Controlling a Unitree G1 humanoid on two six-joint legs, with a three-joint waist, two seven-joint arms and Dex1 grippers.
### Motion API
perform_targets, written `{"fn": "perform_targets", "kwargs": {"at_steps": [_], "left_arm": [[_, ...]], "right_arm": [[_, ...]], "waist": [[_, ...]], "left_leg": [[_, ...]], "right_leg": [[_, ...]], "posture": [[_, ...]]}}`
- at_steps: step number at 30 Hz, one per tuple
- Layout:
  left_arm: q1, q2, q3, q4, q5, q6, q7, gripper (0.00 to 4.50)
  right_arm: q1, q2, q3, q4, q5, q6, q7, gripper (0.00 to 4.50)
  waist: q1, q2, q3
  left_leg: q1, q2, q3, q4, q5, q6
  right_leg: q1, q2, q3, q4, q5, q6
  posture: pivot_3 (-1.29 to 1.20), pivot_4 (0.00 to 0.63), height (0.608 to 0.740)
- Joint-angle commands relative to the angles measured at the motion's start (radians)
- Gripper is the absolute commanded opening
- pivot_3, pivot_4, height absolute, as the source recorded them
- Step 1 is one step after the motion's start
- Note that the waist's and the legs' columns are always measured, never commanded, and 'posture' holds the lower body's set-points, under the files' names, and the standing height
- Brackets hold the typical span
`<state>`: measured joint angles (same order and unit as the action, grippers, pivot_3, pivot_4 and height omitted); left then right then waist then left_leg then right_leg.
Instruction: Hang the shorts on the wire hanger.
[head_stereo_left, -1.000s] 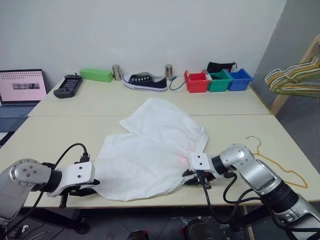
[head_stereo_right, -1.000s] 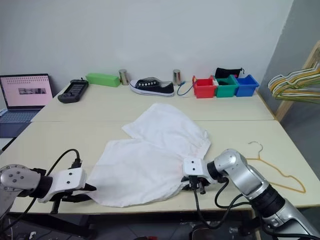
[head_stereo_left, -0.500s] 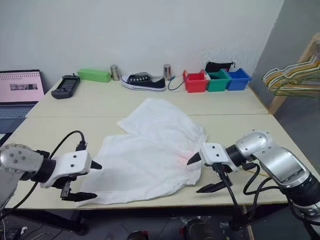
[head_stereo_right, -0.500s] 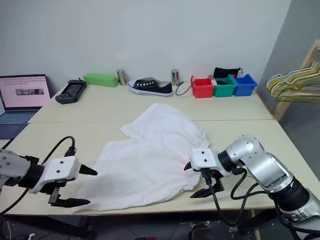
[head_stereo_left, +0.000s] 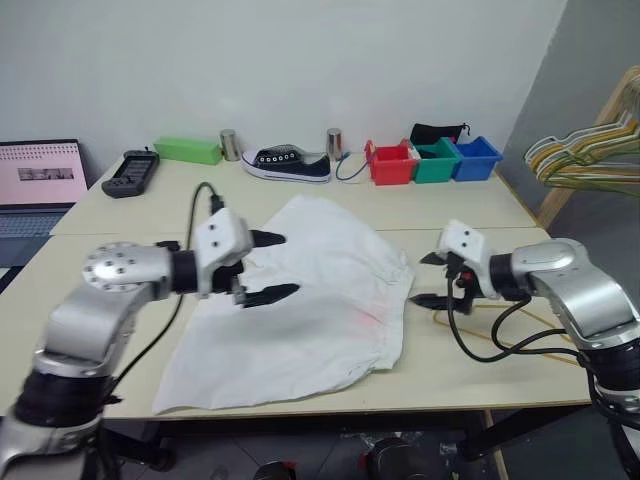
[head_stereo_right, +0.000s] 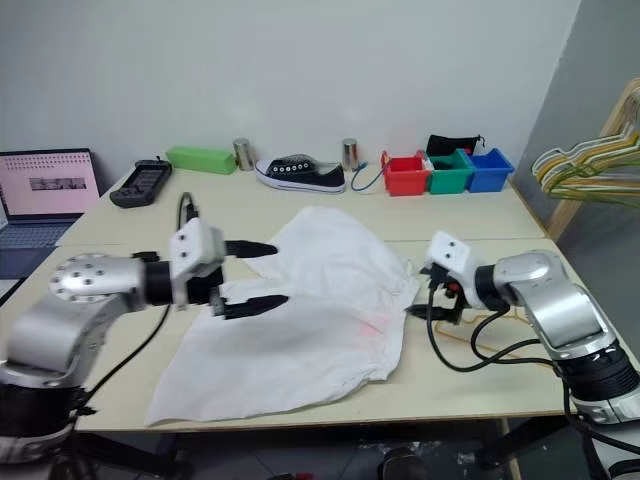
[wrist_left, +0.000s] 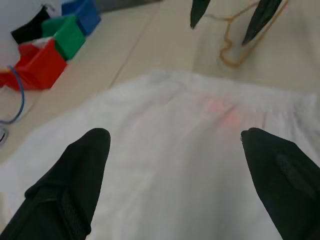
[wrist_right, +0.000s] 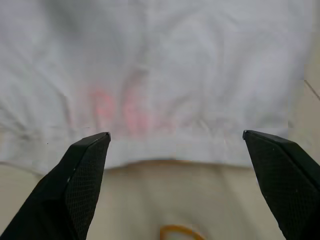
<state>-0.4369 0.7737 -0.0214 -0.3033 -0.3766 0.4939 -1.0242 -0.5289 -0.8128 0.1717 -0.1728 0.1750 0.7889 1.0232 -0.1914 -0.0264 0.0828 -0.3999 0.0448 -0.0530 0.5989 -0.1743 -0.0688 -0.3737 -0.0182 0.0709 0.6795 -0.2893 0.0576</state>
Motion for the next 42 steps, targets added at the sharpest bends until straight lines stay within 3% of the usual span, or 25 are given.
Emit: {"fn": "perform_targets", "kwargs": {"at_steps": [1, 9, 15, 23, 33, 36, 42], "left_arm": [[-0.085, -0.06, -0.059, 0.002, 0.027, -0.004, 0.048, 4.45], [-0.24, -0.282, -0.224, 0.182, 0.127, -0.097, 0.083, 4.45], [-0.288, -0.397, -0.285, 0.26, 0.157, -0.126, 0.078, 4.45], [-0.244, -0.385, -0.295, 0.211, 0.157, -0.114, 0.057, 4.45], [-0.22, -0.386, -0.3, 0.185, 0.165, -0.091, 0.078, 4.45], [-0.226, -0.386, -0.294, 0.193, 0.163, -0.09, 0.082, 4.5], [-0.241, -0.387, -0.291, 0.203, 0.162, -0.091, 0.081, 4.5]], "right_arm": [[0.014, -0.049, -0.069, 0.097, -0.026, -0.06, -0.037, 4.5], [-0.02, -0.121, -0.054, 0.468, -0.113, -0.287, -0.031, 4.5], [-0.114, -0.099, -0.018, 0.724, -0.176, -0.407, -0.014, 4.5], [-0.138, -0.132, 0.006, 0.903, -0.227, -0.498, 0.08, 4.5], [-0.171, -0.099, 0.022, 1.085, -0.291, -0.569, 0.098, 4.5], [-0.202, -0.078, 0.026, 1.149, -0.301, -0.581, 0.108, 3.99], [-0.219, -0.053, 0.051, 1.202, -0.321, -0.624, 0.173, 2.36]], "waist": [[-0.005, 0.0, 0.0], [-0.058, 0.001, 0.0], [-0.126, 0.001, -0.001], [-0.193, 0.006, -0.003], [-0.2, 0.004, -0.002], [-0.203, 0.003, -0.003], [-0.206, 0.001, -0.003]], "left_leg": [[0.0, 0.0, 0.0, 0.0, 0.0, 0.0], [0.001, 0.0, 0.0, 0.001, 0.0, 0.0], [0.001, -0.001, 0.0, 0.003, 0.0, 0.0], [0.004, -0.001, 0.0, 0.003, 0.0, 0.0], [0.021, -0.002, -0.002, 0.003, 0.0, 0.0], [0.02, -0.003, -0.002, 0.003, 0.0, 0.0], [0.021, -0.003, -0.002, 0.004, 0.0, 0.0]], "right_leg": [[0.0, 0.0, 0.0, 0.0, 0.0, 0.0], [0.001, 0.0, 0.001, 0.0, 0.0, 0.0], [0.002, 0.0, 0.002, 0.0, 0.001, 0.002], [0.005, 0.0, 0.002, 0.001, 0.001, 0.004], [0.024, -0.001, 0.003, -0.003, -0.003, -0.002], [0.025, -0.001, 0.003, -0.005, -0.003, -0.001], [0.026, -0.001, 0.003, -0.006, -0.002, 0.0]], "posture": [[-0.2, 0.022, 0.74], [-0.26, 0.013, 0.74], [-0.29, 0.01, 0.74], [-0.27, 0.003, 0.74], [-0.25, 0.015, 0.74], [-0.25, 0.014, 0.74], [-0.24, 0.019, 0.74]]}}
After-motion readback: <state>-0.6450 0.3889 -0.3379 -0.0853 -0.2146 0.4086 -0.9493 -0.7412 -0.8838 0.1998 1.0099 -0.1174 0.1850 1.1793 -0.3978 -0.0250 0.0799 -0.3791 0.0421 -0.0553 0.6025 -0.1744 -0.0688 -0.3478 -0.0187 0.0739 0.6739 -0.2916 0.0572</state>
